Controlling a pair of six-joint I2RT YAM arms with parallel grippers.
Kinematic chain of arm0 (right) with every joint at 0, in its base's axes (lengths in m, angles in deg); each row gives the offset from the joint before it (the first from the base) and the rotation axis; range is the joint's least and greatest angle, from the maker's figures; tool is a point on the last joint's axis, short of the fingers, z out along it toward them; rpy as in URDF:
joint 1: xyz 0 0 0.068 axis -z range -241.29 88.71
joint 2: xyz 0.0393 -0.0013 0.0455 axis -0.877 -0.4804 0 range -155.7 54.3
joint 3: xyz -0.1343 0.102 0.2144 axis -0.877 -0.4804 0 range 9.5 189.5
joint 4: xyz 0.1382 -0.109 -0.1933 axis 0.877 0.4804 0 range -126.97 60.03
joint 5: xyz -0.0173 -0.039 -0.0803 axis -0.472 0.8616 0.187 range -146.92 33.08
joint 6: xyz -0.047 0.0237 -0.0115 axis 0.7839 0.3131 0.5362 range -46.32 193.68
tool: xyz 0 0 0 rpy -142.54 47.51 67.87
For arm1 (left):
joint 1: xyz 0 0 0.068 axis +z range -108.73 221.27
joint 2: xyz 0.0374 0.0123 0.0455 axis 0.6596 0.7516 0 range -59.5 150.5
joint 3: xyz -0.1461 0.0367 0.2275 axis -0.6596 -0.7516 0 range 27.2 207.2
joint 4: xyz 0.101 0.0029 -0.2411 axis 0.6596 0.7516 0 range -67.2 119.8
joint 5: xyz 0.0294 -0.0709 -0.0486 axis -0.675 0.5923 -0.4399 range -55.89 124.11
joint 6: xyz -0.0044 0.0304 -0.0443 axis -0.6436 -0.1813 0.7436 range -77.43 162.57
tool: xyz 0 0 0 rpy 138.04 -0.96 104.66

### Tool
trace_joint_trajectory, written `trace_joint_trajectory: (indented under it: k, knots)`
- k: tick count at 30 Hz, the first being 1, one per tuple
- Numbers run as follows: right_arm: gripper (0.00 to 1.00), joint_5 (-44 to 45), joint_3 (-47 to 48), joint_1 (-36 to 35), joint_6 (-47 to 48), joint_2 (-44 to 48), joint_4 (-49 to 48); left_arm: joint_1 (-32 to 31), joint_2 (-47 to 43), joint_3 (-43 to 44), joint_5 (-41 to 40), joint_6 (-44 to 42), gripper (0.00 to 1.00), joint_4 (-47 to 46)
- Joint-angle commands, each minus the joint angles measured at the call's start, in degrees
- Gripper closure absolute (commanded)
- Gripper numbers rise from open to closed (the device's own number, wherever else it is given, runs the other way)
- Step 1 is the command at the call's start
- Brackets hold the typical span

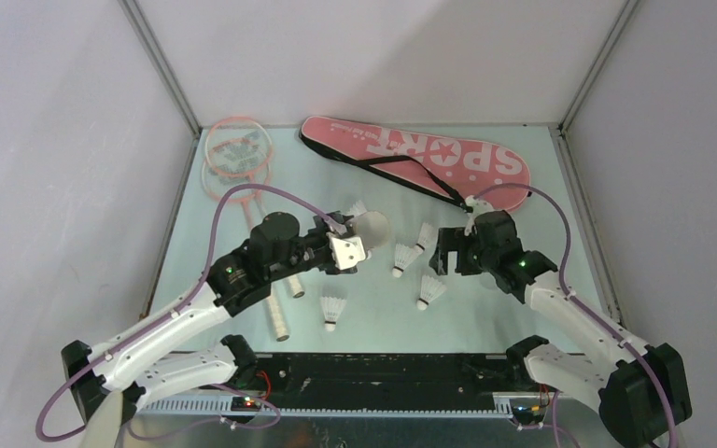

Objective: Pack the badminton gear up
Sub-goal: Pick up the shuttlecock at the center of the board.

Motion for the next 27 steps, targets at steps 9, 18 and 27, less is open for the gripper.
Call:
trace_joint_trajectory:
  k: [9, 18, 27]
  knots:
    - [0.13, -22.92, 0.68, -2.15, 7.95, -8.82, -6.21, 0.06, -1.28, -0.23, 1.96, -1.43, 0.57, -0.41]
    - [0.51, -23.46, 0.68, -4.04, 8.28, -13.14, -5.30, 0.06, -1.23, -0.20, 1.81, -1.13, 0.58, -0.04]
    - [1.00, -18.00, 5.55, -7.81, 8.84, -1.05, 3.01, 0.06, -0.59, 0.11, 2.32, -1.20, 0.58, -0.13]
